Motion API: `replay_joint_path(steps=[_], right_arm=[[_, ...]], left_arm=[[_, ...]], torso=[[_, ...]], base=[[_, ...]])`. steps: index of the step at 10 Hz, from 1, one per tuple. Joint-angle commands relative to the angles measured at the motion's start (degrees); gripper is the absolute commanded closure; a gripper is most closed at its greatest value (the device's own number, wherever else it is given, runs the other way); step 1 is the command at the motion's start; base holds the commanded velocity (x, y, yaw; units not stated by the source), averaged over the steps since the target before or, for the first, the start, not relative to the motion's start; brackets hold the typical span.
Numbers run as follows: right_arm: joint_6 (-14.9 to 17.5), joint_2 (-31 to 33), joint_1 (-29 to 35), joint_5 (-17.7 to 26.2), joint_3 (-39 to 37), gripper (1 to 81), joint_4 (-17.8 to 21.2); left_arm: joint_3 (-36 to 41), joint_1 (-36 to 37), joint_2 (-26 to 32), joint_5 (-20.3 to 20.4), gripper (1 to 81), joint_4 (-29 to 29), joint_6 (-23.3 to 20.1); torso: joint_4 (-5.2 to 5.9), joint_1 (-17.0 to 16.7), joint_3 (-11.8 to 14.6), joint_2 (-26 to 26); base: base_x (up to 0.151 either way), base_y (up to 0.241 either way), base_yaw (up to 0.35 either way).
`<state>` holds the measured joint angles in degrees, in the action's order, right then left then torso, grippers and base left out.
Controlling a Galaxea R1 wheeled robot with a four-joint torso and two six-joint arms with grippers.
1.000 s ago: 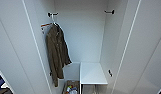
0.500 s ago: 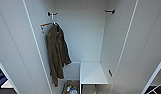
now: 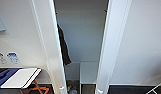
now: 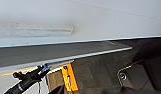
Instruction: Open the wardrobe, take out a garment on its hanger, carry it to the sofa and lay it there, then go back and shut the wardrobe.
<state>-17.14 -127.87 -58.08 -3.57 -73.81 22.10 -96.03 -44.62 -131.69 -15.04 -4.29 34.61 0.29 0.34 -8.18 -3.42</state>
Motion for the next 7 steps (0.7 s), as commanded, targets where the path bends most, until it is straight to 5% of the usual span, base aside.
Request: replay_joint_path(steps=[1, 4, 7], right_arm=[[0.35, -1.80, 4.07, 1.29, 0.00, 1.0, -4.61], [0.44, -7.42, -2.27, 1.99, -13.16, 1.0, -9.08], [0.62, -15.41, -8.68, 3.04, -28.72, 1.0, -15.33]], left_arm=[[-1.10, 2.48, -0.94, -1.92, 1.0, -3.62, -0.07], [-7.85, -9.56, -7.00, -0.69, 1.0, -13.44, -0.07], [-15.93, -21.68, -13.32, 5.63, 1.0, -19.61, -0.33]], torso=[[0.00, 0.00, 0.00, 0.00], [0.00, 0.00, 0.00, 0.00], [0.00, 0.00, 0.00, 0.00]], base=[[0.000, 0.000, 0.000], [0.000, 0.000, 0.000], [0.000, 0.000, 0.000]])
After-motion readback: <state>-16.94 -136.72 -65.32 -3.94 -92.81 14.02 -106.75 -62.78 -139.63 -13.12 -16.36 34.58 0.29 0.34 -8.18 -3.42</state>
